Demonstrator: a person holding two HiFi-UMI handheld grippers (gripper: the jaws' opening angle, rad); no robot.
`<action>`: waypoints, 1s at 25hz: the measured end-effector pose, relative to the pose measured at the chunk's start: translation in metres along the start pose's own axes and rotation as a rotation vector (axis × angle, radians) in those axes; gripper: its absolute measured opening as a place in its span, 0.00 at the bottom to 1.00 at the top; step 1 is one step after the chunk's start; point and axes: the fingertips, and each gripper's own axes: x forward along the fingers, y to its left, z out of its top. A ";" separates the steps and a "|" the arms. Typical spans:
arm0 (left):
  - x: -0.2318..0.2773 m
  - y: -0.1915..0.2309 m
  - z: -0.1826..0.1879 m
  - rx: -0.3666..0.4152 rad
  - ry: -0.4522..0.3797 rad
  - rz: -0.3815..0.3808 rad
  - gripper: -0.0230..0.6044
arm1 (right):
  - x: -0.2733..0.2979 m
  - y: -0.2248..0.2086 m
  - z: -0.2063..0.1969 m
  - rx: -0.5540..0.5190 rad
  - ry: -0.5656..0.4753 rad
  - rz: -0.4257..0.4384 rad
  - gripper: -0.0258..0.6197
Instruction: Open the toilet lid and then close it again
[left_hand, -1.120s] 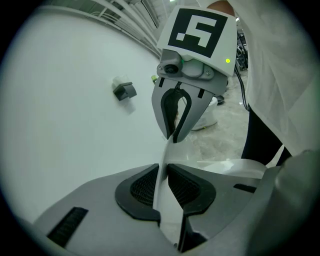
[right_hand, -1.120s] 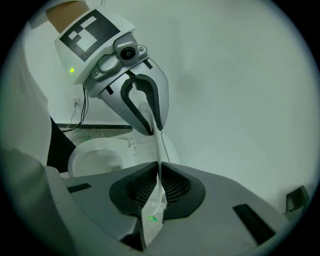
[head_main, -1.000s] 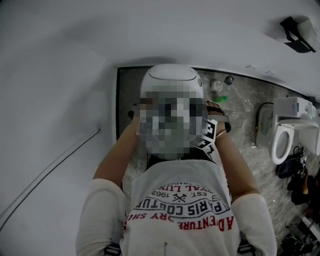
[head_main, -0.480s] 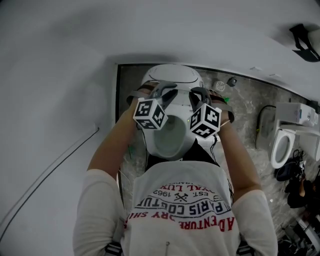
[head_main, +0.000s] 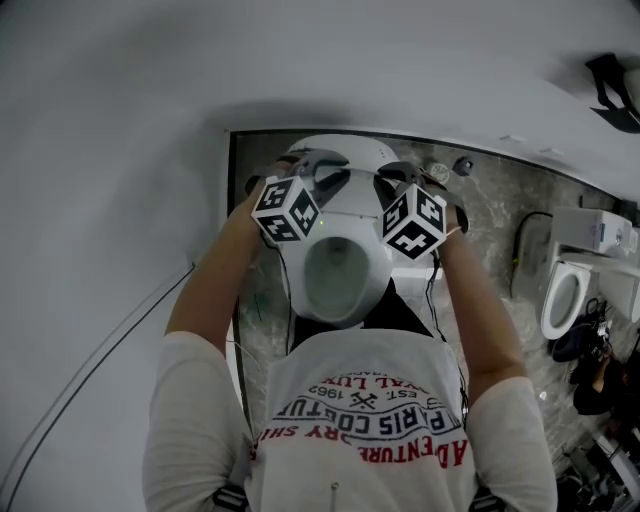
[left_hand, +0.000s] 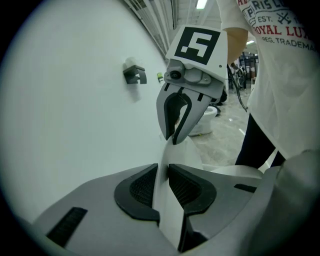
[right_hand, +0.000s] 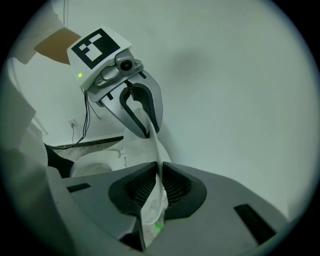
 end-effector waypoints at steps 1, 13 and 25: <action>0.001 0.000 0.000 -0.020 -0.012 -0.015 0.15 | 0.001 -0.001 -0.001 0.012 -0.005 0.015 0.09; -0.001 0.000 -0.001 -0.136 -0.057 -0.034 0.16 | -0.001 0.001 0.001 -0.006 -0.016 0.016 0.09; -0.053 0.008 0.033 -0.117 -0.161 0.039 0.19 | -0.048 0.004 0.024 0.098 -0.122 -0.099 0.09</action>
